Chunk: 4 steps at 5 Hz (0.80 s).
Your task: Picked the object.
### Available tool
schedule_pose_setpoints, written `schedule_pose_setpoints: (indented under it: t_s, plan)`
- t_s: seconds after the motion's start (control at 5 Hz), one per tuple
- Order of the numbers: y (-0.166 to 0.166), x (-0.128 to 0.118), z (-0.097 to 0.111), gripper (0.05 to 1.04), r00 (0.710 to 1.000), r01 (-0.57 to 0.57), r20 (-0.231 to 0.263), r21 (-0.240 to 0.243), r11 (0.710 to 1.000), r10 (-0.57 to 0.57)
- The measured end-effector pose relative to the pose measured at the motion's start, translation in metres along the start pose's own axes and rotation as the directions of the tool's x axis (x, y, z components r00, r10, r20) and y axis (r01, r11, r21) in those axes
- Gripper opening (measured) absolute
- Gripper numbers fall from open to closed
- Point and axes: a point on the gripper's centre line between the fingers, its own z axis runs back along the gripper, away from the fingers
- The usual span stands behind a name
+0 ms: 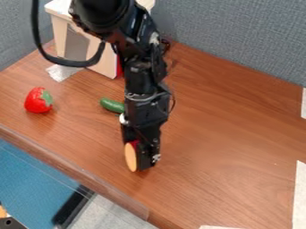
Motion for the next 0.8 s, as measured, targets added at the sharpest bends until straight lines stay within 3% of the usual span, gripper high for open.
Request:
schedule_pose_setpoints:
  t_s: [0.2, 0.4, 0.8]
  plan:
    - [0.001, 0.0, 0.0, 0.837, 1.0, -0.001, 0.006, 0.003, 1.0, 0.001]
    - [-0.002, -0.003, 0.007, 1.009, 0.999, 0.001, 0.036, 0.037, 0.999, -0.003]
    - [-0.015, 0.002, 0.054, 1.0, 0.99, -0.018, 0.144, 0.125, 0.992, 0.0]
